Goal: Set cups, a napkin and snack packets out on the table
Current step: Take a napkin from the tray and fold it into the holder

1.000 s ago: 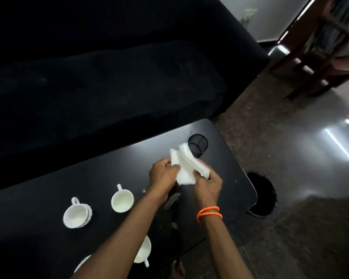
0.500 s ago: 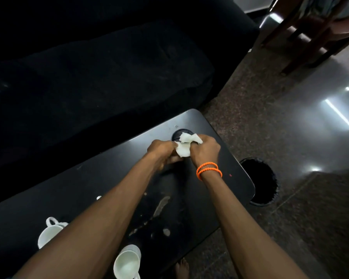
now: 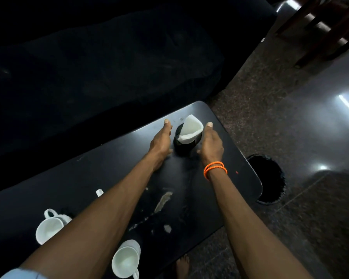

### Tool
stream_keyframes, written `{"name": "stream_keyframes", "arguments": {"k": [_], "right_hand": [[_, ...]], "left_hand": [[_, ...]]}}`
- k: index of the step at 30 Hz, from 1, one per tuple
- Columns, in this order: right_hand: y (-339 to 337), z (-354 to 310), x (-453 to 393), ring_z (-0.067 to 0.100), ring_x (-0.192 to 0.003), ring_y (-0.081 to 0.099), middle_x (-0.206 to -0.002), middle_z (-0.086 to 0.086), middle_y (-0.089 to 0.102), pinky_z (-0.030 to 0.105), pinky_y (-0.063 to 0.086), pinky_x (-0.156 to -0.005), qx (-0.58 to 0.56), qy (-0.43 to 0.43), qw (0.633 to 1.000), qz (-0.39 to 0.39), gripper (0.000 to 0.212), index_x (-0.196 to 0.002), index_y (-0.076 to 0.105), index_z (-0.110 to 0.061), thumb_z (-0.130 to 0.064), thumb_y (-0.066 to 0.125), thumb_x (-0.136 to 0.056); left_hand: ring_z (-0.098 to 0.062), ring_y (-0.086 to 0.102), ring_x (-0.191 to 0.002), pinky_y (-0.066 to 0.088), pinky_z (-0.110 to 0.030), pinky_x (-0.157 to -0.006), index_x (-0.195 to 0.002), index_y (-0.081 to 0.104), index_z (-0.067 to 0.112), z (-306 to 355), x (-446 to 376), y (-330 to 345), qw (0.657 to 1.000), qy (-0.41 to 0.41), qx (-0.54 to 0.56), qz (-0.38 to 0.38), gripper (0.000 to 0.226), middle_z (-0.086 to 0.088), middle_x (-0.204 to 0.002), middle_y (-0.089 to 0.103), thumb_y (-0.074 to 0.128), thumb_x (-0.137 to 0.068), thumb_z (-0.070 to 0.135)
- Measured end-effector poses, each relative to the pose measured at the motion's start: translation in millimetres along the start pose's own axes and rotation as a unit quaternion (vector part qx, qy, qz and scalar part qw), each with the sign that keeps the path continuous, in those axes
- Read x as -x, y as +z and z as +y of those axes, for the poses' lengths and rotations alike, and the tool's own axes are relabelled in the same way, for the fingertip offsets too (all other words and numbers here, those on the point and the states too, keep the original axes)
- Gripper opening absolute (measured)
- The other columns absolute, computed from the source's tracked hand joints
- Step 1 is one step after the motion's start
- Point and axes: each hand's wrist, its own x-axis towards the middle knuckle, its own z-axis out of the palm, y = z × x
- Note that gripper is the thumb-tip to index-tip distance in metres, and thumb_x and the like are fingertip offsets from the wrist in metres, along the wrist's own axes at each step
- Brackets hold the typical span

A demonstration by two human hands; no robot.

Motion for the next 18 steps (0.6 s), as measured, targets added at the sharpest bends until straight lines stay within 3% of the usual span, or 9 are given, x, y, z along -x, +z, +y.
{"name": "stream_keyframes", "arguments": {"k": [2, 4, 9, 12, 15, 18], "right_hand": [[1, 5, 3, 0.03, -0.117, 0.065, -0.122, 0.006, 0.07, 0.052, 0.057, -0.099, -0.044, 0.048, 0.997, -0.039, 0.051, -0.111, 0.073, -0.031, -0.066, 0.037, -0.1], [1, 9, 5, 0.03, -0.115, 0.067, -0.123, 0.008, 0.07, 0.052, 0.061, -0.094, -0.085, 0.069, 0.993, -0.041, 0.054, -0.112, 0.074, -0.03, -0.069, 0.039, -0.097], [-3, 23, 19, 0.028, -0.108, 0.071, -0.106, 0.0, 0.073, 0.051, 0.058, -0.098, -0.09, 0.055, 0.994, -0.031, 0.048, -0.073, 0.073, -0.042, -0.078, 0.043, -0.084], [-7, 33, 36, 0.022, -0.104, 0.073, -0.097, -0.009, 0.075, 0.05, 0.059, -0.097, -0.097, 0.045, 0.994, -0.038, 0.04, -0.073, 0.075, -0.056, -0.079, 0.044, -0.084], [-10, 48, 56, 0.013, -0.097, 0.075, -0.085, -0.015, 0.079, 0.046, 0.063, -0.091, -0.115, 0.048, 0.991, -0.051, 0.038, -0.077, 0.077, -0.055, -0.077, 0.047, -0.085], [-12, 65, 79, 0.016, -0.102, 0.075, -0.097, -0.007, 0.08, 0.049, 0.06, -0.096, -0.116, 0.061, 0.99, -0.056, 0.039, -0.078, 0.078, -0.051, -0.077, 0.05, -0.082]], "left_hand": [[-0.025, 0.053, -0.139, 0.05, -0.046, -0.107, -0.148, 0.056, 0.03, -2, 5, 3, 0.999, 0.004, 0.038, -0.035, 0.067, 0.004, -0.153, 0.055, 0.025, -0.103, 0.07], [-0.021, 0.058, -0.132, 0.05, -0.041, -0.101, -0.142, 0.061, 0.031, -6, 11, 5, 0.997, 0.02, 0.051, -0.047, 0.064, 0.007, -0.144, 0.061, 0.025, -0.105, 0.067], [-0.021, 0.062, -0.13, 0.054, -0.044, -0.108, -0.138, 0.067, 0.033, -29, 27, 7, 0.996, 0.072, 0.049, -0.001, 0.06, 0.002, -0.139, 0.068, 0.028, -0.105, 0.065], [-0.02, 0.067, -0.124, 0.056, -0.048, -0.108, -0.135, 0.069, 0.034, -42, 44, 4, 0.994, 0.09, 0.046, 0.029, 0.065, 0.002, -0.135, 0.071, 0.031, -0.099, 0.073], [-0.021, 0.07, -0.121, 0.055, -0.048, -0.107, -0.129, 0.072, 0.041, -60, 63, -2, 0.992, 0.11, 0.023, 0.064, 0.068, 0.003, -0.131, 0.074, 0.03, -0.091, 0.079], [-0.019, 0.069, -0.123, 0.052, -0.048, -0.111, -0.122, 0.074, 0.044, -80, 84, -10, 0.99, 0.113, 0.023, 0.077, 0.062, 0.006, -0.127, 0.076, 0.031, -0.094, 0.077]]}}
